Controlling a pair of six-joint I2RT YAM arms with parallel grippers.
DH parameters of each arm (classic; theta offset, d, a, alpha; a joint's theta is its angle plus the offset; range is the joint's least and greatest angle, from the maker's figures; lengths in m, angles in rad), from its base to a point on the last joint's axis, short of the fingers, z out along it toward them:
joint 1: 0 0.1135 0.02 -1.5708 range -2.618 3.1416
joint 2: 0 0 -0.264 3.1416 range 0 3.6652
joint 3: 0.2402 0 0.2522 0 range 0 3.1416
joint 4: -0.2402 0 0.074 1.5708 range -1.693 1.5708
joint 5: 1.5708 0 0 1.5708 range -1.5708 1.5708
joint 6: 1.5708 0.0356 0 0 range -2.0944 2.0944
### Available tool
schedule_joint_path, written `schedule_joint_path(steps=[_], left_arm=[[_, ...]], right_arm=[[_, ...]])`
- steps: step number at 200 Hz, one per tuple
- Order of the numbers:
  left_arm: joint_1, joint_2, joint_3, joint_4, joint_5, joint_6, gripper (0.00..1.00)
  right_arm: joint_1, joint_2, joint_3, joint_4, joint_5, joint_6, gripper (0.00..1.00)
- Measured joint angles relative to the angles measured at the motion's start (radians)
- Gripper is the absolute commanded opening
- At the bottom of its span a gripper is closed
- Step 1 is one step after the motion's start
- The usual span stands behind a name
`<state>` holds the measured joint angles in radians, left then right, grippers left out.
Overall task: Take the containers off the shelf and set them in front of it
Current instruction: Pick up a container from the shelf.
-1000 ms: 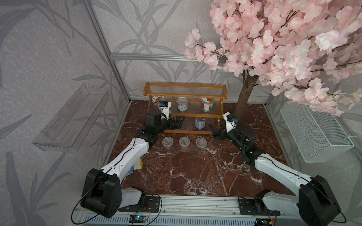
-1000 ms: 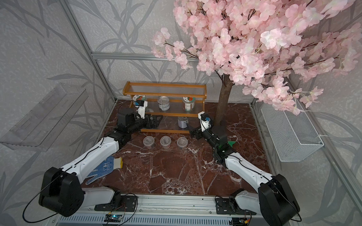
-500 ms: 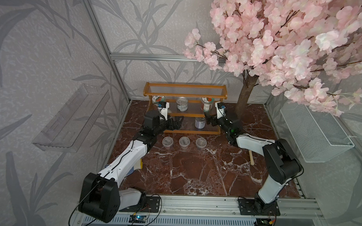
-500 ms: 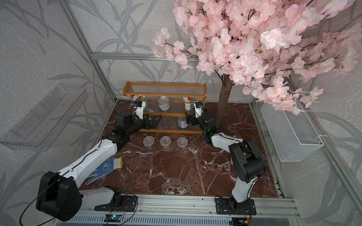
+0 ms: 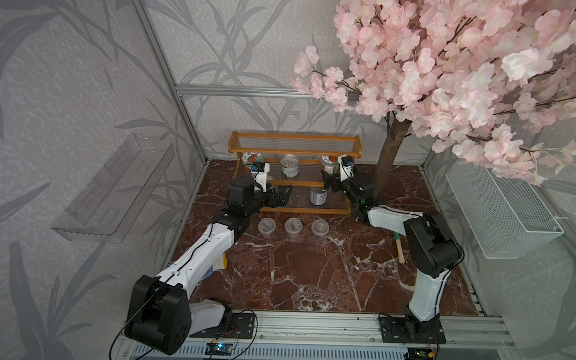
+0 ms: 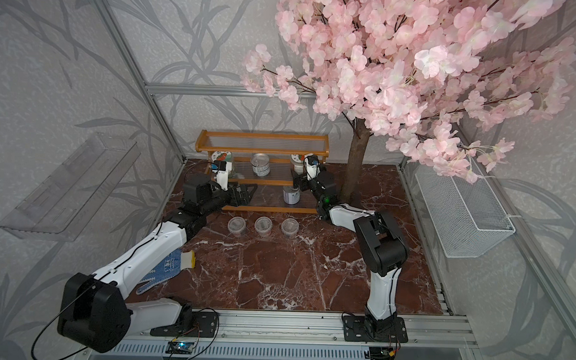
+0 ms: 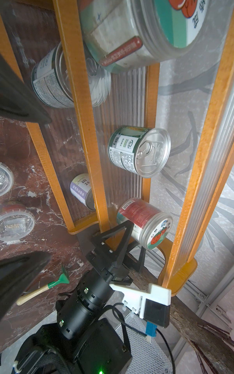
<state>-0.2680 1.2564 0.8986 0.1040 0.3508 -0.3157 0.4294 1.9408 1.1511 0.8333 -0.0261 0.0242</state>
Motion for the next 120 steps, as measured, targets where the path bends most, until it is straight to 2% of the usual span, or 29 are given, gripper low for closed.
schedule_joint_path(steps=[120], left_arm=[[0.0,0.009,0.0,0.002,0.029,0.0,1.0]], right_arm=[[0.002,0.087,0.105,0.021,0.037,-0.053,0.99]])
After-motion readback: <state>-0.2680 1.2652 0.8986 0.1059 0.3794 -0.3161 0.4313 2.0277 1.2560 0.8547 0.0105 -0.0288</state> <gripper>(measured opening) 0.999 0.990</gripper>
